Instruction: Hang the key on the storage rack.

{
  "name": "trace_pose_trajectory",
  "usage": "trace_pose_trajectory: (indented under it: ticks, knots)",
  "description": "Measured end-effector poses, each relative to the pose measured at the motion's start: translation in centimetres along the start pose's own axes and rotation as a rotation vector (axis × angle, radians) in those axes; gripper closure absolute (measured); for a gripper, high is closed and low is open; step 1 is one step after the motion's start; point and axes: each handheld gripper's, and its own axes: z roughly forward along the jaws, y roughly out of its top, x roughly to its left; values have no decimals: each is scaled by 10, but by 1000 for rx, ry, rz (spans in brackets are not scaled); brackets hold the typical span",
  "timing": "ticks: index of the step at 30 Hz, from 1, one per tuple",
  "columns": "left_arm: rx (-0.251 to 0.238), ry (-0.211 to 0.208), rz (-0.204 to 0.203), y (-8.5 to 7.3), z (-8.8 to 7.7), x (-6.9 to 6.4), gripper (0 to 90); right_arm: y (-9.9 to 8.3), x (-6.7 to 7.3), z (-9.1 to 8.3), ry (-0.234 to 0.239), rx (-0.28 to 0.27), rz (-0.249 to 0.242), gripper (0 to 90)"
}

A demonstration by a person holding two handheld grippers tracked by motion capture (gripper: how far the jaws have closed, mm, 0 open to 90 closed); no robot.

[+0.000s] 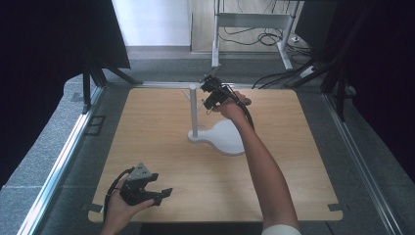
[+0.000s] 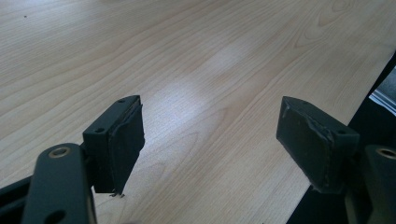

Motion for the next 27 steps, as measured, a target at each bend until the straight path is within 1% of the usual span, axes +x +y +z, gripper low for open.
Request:
trace_pose_trajectory:
  ticks: [3, 7, 9, 11, 13, 15, 16, 17, 21, 25, 26, 27]
  knots:
    - [-1, -1, 1, 0, 0, -1, 238, -1, 1, 0, 5, -4, 3, 843]
    - [1, 0, 2, 0, 1, -1, 238, -4, 6, 2, 17, -4, -8, 831]
    - [2, 0, 3, 0, 1, -1, 238, -6, 8, 2, 33, -1, -11, 787]
    - [4, -2, 5, 0, 2, -2, 238, -7, 10, 1, 42, 3, -17, 771]
    - [7, -2, 5, 0, 3, -2, 238, -10, 11, -2, 41, -8, -23, 750]
    - [9, -2, 6, 0, 4, -3, 238, -13, 12, -5, 54, -17, -21, 727]
    - [11, -3, 8, 0, 5, -3, 238, -17, 12, -10, 55, -27, -28, 708]
    - [14, -3, 10, 0, 5, -3, 238, -17, 12, -10, 55, -27, -28, 708]
    - [16, -4, 13, 1, 7, -5, 238, -27, 12, -20, 57, -55, -29, 670]
    - [20, -3, 17, 1, 8, -6, 238, -42, 12, -29, 69, -85, -22, 625]
    - [21, -3, 17, 1, 8, -6, 238, -51, 11, -32, 75, -96, -25, 608]
    - [24, -1, 19, 1, 8, -6, 238, -51, 11, -32, 75, -96, -25, 608]
